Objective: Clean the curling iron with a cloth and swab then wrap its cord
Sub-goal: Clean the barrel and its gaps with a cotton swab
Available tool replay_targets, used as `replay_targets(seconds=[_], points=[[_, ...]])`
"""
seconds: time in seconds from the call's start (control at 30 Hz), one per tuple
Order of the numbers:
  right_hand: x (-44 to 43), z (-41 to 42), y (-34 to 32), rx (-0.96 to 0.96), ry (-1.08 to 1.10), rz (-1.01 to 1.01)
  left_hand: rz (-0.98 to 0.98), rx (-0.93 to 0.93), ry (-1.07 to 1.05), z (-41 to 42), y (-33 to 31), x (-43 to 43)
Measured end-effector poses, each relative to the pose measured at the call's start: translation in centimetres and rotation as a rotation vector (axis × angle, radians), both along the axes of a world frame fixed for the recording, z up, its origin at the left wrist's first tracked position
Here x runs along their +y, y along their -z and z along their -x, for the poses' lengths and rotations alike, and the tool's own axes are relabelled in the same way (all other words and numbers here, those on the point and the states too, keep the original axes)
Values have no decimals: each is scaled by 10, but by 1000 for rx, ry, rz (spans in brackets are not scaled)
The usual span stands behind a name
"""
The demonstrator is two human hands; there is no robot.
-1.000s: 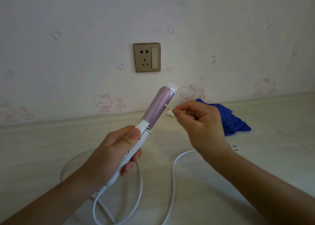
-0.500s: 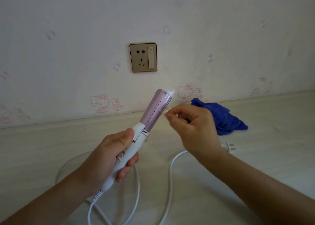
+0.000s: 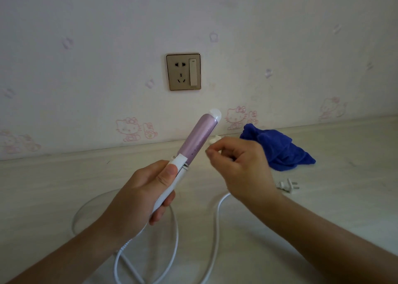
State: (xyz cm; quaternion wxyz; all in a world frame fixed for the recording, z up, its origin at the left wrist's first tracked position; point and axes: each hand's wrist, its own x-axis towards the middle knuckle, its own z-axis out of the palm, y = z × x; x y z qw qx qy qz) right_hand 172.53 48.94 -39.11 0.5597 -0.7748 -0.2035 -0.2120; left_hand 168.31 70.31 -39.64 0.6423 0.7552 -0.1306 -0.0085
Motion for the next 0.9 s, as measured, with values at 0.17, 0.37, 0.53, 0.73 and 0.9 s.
replay_targets(seconds=[0.17, 0.37, 0.53, 0.73, 0.9], points=[[-13, -11, -5, 15, 49, -89, -105, -72, -19, 4, -1, -3], [1, -2, 3, -8, -24, -9, -187, -175, -83, 7, -4, -4], [-8, -7, 2, -19, -3, -17, -247, -219, -123, 5, -4, -4], [-10, -9, -2, -36, 13, -60, -344, -266, -146, 6, -5, -1], [4, 4, 4, -66, -68, 51, -372, -256, -159, 7, -6, -3]])
